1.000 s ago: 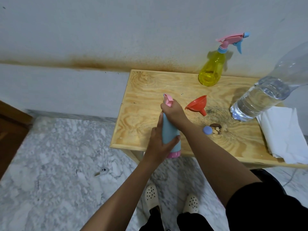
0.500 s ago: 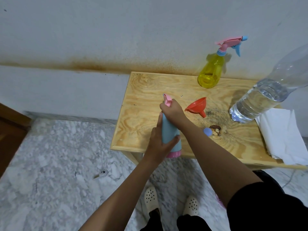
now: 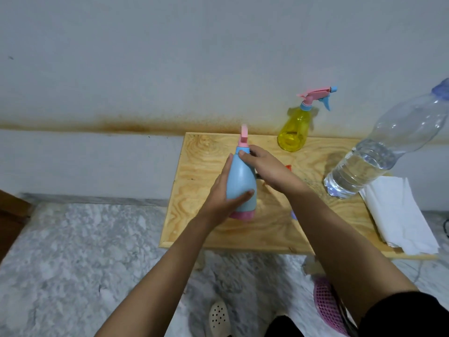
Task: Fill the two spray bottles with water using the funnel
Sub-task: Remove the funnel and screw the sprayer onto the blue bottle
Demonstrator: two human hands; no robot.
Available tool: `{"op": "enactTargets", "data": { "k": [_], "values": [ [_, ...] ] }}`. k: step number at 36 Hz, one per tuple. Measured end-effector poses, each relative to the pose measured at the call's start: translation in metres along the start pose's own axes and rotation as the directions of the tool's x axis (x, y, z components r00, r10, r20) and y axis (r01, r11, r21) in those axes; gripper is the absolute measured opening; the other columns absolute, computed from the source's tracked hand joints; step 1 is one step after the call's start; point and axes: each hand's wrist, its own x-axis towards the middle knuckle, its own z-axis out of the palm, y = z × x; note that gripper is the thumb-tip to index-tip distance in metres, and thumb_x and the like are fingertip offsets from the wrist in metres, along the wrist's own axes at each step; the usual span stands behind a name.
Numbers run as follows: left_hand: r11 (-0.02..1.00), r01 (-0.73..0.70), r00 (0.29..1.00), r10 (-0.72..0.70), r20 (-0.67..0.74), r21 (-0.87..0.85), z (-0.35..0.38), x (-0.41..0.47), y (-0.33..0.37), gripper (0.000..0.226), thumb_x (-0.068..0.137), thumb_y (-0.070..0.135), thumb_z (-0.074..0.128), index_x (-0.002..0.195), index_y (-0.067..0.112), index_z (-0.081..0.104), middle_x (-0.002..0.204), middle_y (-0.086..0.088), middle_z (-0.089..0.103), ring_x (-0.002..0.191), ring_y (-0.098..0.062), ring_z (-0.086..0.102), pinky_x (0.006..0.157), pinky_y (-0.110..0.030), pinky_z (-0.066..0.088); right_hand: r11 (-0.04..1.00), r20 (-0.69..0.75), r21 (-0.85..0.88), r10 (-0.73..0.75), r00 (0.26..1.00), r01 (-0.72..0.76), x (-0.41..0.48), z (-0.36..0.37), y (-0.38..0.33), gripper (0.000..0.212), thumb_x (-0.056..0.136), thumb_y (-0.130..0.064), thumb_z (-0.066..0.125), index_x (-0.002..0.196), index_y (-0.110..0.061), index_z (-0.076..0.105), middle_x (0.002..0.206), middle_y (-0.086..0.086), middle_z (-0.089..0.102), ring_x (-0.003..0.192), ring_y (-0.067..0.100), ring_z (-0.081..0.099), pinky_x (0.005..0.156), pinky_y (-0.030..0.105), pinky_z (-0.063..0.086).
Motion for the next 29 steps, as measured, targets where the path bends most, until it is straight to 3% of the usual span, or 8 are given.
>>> {"op": "enactTargets", "data": {
  "k": [4,12,17,19,21,24,27,29],
  "values": [
    [0.994,-0.072,0.996,0.066,0.066,0.083,-0.013,0.023,0.017,0.091,0.077,0.044,0.072,0.141,0.057,0.008,0.143,0.016,0.034,0.125,-0.007,0.046,0.098,-0.034,0.048,0.992,-0.142,0.101,-0.063,0.988,0.078,0.004,-0.009,-0.016,0.025,0.094,-0.027,0.053,0.116,-0.015,0.055,0.109,0.002,0.063,0.093,0.014,0.061,0.075,0.029,0.050],
    [0.975,-0.096,0.995,0.087,0.054,0.202,-0.008,0.066,0.018,0.082,0.084,0.052,0.061,0.143,0.058,0.004,0.136,0.011,0.036,0.121,-0.009,0.047,0.097,-0.041,0.049,0.972,-0.442,-0.016,-0.216,0.871,0.233,0.031,-0.027,-0.024,0.016,0.087,-0.021,0.064,0.102,-0.022,0.057,0.105,0.000,0.060,0.099,0.021,0.060,0.086,0.034,0.047],
    [0.965,-0.050,0.999,0.053,-0.005,0.259,0.001,0.105,0.008,0.085,0.081,0.060,0.053,0.149,0.042,0.007,0.128,0.000,0.038,0.106,0.014,0.042,0.086,-0.010,0.044,0.963,-0.557,-0.054,-0.249,0.793,0.264,0.062,-0.036,-0.017,0.020,0.083,-0.015,0.068,0.100,-0.017,0.057,0.107,0.008,0.057,0.093,0.013,0.053,0.079,0.020,0.040],
    [0.978,0.006,1.000,-0.001,-0.025,0.209,0.005,0.122,0.007,0.090,0.075,0.065,0.057,0.149,0.042,0.010,0.120,-0.001,0.037,0.110,0.001,0.047,0.092,-0.025,0.049,0.962,-0.598,-0.045,-0.241,0.764,0.268,0.075,-0.039,-0.013,0.022,0.081,-0.013,0.071,0.100,-0.012,0.059,0.104,0.009,0.058,0.090,0.012,0.052,0.074,0.014,0.039],
    [0.979,0.032,0.999,-0.024,-0.040,0.199,0.012,0.136,0.006,0.092,0.077,0.053,0.068,0.150,0.035,0.014,0.120,-0.006,0.040,0.113,-0.018,0.050,0.095,-0.040,0.049,0.958,-0.637,-0.024,-0.235,0.734,0.286,0.088,-0.042,-0.008,0.023,0.079,-0.011,0.073,0.097,-0.010,0.060,0.099,0.009,0.058,0.083,0.009,0.052,0.071,0.008,0.038],
    [0.958,-0.025,0.997,0.045,-0.067,0.284,0.018,0.158,0.003,0.093,0.078,0.030,0.076,0.151,0.017,0.020,0.122,-0.020,0.048,0.109,-0.032,0.051,0.089,-0.039,0.048,0.958,-0.700,-0.009,-0.212,0.682,0.288,0.109,-0.045,-0.002,0.024,0.075,-0.009,0.075,0.094,-0.009,0.062,0.094,0.004,0.056,0.078,0.001,0.051,0.070,0.003,0.037],
    [0.962,-0.065,0.998,0.068,-0.003,0.264,0.019,0.182,-0.003,0.102,0.069,0.048,0.067,0.150,0.009,0.020,0.123,-0.017,0.054,0.107,-0.027,0.056,0.085,-0.041,0.052,0.962,-0.739,-0.033,-0.206,0.642,0.270,0.130,-0.049,0.004,0.025,0.072,-0.012,0.077,0.093,-0.009,0.063,0.092,0.003,0.057,0.079,0.007,0.052,0.073,0.007,0.039],
    [0.983,-0.060,0.998,0.061,0.004,0.172,0.021,0.193,-0.004,0.099,0.069,0.046,0.064,0.150,0.009,0.020,0.132,0.001,0.050,0.111,-0.009,0.056,0.089,-0.030,0.051,0.966,-0.746,-0.040,-0.200,0.635,0.257,0.141,-0.053,0.009,0.025,0.073,-0.015,0.077,0.094,-0.010,0.064,0.092,0.003,0.058,0.083,0.011,0.052,0.076,0.015,0.042]
  ]
}}
